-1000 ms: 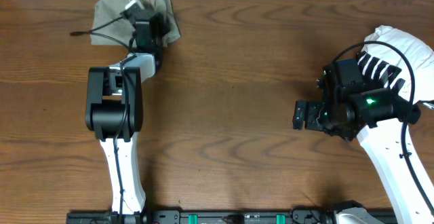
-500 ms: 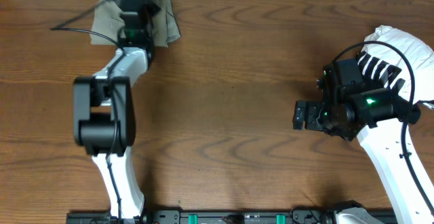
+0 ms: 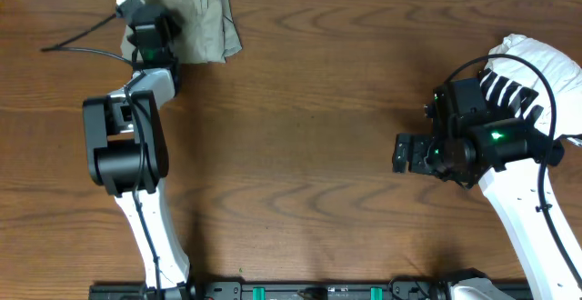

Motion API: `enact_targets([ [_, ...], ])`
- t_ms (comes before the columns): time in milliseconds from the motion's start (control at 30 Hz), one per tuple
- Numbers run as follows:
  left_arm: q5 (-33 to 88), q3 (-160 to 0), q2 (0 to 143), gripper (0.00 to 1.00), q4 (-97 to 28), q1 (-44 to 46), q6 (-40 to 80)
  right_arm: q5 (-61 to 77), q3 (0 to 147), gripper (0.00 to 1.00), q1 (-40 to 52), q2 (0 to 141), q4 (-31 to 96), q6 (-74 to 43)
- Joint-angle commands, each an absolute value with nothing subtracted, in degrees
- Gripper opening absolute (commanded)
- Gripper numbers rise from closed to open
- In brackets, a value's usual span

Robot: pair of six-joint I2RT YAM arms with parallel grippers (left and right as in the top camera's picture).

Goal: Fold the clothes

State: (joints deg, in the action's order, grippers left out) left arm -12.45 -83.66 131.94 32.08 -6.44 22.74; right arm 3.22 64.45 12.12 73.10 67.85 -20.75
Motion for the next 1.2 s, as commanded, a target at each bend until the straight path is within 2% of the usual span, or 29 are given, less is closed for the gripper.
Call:
enact_targets([
  [0,-13.5,-84.4,133.6,0.07,30.9,-7.6,19.1,3.2,65.0,0.99,12.0,72.4,67.7,-20.1],
  [267,-9.7,-84.4,129.7,0.09,29.9,-7.4,18.0,3.5,65.0,0.99,12.0,72.4,68.5,-20.1],
  [433,-9.5,-84.6,123.7,0.07,35.1,-5.1,18.0,3.5,65.0,1.0,12.0,72.4,68.5,-20.1],
  [533,-9.5,-86.8,122.7,0.11,35.5,-3.2,18.0,3.5,65.0,0.99,12.0,72.4,68.1,-20.1],
  [733,-9.6,-94.1,128.1,0.14,32.4,-2.2,14.0,3.5,65.0,0.99,12.0,72.4,67.9,-20.1],
  [1000,-9.6,-110.6,140.8,0.14,16.2,-4.3,10.1,3.4,65.0,0.99,12.0,72.4,67.4,-20.1],
  [1167,-9.6,-111.0,142.1,0.14,13.3,-5.3,10.1,3.4,65.0,0.99,12.0,72.4,67.0,-20.1],
])
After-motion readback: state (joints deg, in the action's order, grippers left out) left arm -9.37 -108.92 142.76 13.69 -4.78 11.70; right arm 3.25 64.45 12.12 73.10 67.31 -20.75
